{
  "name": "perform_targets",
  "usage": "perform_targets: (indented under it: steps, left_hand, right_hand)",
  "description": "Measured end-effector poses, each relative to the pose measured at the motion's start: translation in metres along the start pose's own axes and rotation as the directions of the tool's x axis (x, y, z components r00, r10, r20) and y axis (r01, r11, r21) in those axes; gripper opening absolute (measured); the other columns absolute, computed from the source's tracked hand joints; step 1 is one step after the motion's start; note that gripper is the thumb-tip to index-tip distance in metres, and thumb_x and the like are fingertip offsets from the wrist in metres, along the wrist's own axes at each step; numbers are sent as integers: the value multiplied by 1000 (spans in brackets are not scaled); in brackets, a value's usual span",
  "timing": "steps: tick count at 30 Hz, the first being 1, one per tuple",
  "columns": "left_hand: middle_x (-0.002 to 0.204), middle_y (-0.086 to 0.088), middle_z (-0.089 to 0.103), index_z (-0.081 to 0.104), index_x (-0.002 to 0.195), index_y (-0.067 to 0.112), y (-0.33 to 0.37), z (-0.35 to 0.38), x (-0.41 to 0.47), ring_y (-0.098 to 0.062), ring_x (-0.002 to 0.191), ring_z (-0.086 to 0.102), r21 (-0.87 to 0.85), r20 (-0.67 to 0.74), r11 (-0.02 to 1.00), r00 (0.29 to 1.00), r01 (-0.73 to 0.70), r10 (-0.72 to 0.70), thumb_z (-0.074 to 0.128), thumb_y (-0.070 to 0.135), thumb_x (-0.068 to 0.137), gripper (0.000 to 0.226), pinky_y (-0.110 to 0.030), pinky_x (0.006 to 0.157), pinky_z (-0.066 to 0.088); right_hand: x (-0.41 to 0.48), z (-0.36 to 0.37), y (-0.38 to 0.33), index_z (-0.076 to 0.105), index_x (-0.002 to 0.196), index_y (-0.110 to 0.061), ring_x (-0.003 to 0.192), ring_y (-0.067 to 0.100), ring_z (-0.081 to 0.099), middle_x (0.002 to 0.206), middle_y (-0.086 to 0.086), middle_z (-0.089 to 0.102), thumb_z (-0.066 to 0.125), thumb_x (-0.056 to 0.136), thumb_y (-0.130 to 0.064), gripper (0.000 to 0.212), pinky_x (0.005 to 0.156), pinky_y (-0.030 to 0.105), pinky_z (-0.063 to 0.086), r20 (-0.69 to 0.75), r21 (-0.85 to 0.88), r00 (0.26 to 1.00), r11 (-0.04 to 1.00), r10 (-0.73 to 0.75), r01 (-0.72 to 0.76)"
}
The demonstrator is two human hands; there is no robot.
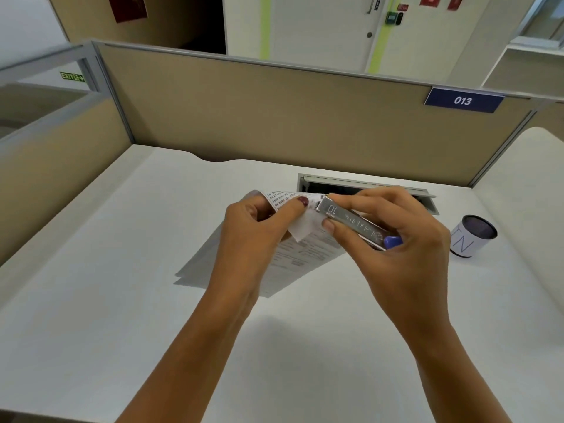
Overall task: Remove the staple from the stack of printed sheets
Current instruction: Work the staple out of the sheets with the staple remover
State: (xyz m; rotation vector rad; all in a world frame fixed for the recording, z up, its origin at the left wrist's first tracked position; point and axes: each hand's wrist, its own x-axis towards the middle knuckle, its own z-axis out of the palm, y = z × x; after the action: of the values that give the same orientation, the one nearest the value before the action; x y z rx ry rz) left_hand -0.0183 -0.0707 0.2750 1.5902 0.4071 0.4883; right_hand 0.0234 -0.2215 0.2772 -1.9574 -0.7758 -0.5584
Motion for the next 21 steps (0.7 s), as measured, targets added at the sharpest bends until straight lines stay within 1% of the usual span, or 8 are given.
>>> perform_targets:
  steps: [3, 7, 9, 13, 15, 17, 19, 21]
  left_hand:
    - [68, 12, 70, 63, 70, 27, -3, 1, 0, -5, 64, 65, 5, -5, 1000, 1000, 0, 0, 65, 42, 81, 19, -7, 50, 43]
    - [62, 23, 66, 69, 73, 23, -5, 3, -1, 6, 62, 61, 26, -1, 999, 999, -42, 42, 64, 40, 84, 21, -2, 50, 39]
    - [61, 23, 65, 70, 73, 21, -6, 4, -1, 7, 61, 61, 36, -19, 998, 998, -58, 58, 64, 42, 83, 24, -1, 50, 38]
    - [60, 21, 66, 68, 64, 23, -7, 5, -3, 3, 60, 62, 54, -45, 996, 996, -72, 75, 66, 42, 81, 26, -3, 49, 40]
    - [59, 19, 65, 66, 60, 25, -7, 4, -4, 3, 59, 61, 88, -50, 992, 994, -89, 93, 66, 41, 81, 27, -4, 49, 41]
    - [60, 13, 65, 68, 60, 23, -8, 4, -4, -3, 61, 61, 107, -50, 990, 993, -97, 103, 66, 40, 81, 27, -8, 50, 41]
    - [64, 6, 64, 71, 64, 18, -9, 3, -4, -11, 65, 62, 120, -51, 988, 993, -100, 107, 67, 40, 81, 28, -12, 50, 42]
    - [64, 4, 64, 72, 68, 14, -10, 3, -3, -17, 66, 63, 140, -45, 985, 993, -98, 106, 67, 40, 81, 30, -16, 53, 44]
  right_hand:
    - [-1, -1, -1, 74, 106, -18, 90, 2, 58, 97, -3, 65, 77, 81, -20, 26, 68, 6, 47, 8, -30, 1000, 1000, -4, 4]
    - [0, -3, -4, 73, 105, -20, 85, 6, 58, 93, -4, 64, 75, 82, -23, 24, 67, 6, 47, 24, -44, 1000, 999, -17, 18]
    - [1, -3, -5, 73, 105, -19, 83, 7, 57, 92, -5, 63, 75, 82, -23, 23, 66, 8, 47, 27, -65, 999, 998, -25, 26]
    - [2, -5, -6, 74, 104, -20, 80, 4, 57, 87, -7, 61, 73, 81, -27, 24, 64, 7, 45, 53, -63, 998, 998, -17, 21]
    - [4, -6, -7, 75, 103, -21, 79, 5, 58, 85, -6, 62, 76, 80, -27, 23, 61, 8, 44, 71, -55, 998, 998, 0, 4]
    - [5, -7, -7, 75, 102, -20, 78, 7, 58, 84, -4, 64, 79, 79, -23, 23, 61, 8, 44, 83, -72, 997, 997, 2, 4]
    - [6, -7, -6, 76, 101, -17, 75, 9, 58, 83, -2, 65, 81, 77, -20, 24, 63, 7, 44, 90, -99, 996, 995, -3, 12]
    - [5, -6, -7, 76, 100, -15, 72, 11, 56, 82, 1, 66, 81, 77, -19, 24, 64, 7, 44, 91, -127, 996, 991, -23, 34]
